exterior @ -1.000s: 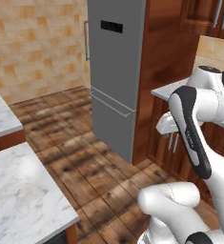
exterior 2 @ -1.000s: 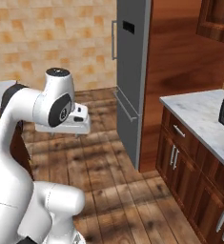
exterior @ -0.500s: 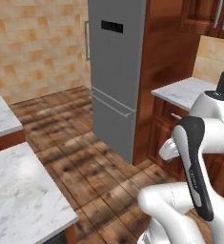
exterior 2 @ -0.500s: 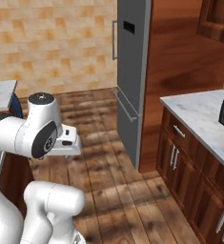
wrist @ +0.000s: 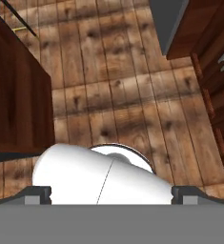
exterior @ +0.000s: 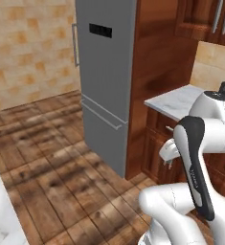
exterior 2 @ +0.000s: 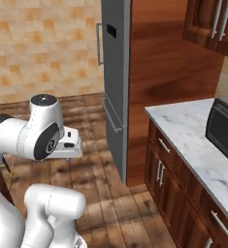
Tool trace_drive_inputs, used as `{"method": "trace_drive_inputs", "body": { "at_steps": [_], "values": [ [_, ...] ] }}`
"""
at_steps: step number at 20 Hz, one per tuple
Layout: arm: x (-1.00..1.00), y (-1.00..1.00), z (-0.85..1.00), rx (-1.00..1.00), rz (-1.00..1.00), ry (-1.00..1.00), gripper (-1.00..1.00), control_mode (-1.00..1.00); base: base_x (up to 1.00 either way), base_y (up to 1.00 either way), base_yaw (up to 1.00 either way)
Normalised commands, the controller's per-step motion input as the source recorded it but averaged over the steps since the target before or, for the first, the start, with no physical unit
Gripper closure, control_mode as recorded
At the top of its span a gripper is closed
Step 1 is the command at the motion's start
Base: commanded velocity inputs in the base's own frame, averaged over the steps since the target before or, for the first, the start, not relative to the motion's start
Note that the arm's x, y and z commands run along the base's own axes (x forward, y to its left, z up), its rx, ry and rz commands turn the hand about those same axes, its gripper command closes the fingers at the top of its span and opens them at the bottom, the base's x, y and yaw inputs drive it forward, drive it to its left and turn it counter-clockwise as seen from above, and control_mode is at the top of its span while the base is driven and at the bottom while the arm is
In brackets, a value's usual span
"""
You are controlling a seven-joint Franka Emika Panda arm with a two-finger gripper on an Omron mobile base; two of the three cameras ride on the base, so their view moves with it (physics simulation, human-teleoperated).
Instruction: Retrieve the fish from the fridge and place it on the saucepan with marinade on the stove.
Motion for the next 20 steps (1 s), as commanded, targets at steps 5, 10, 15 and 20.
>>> {"method": "trace_drive_inputs", "body": {
  "at_steps": [5, 10, 15, 20],
  "values": [
    [0.00, 0.00, 0.00, 0.00, 0.00, 0.00, -1.00, 1.00, 0.64, 0.02, -0.10],
    [0.00, 0.00, 0.00, 0.00, 0.00, 0.00, -1.00, 1.00, 0.50, 0.43, -0.39],
    [0.00, 0.00, 0.00, 0.00, 0.00, 0.00, -1.00, 1.00, 0.31, 0.34, -0.57],
    [0.00, 0.00, 0.00, 0.00, 0.00, 0.00, -1.00, 1.00, 0.37, 0.39, -0.56]
  ]
}}
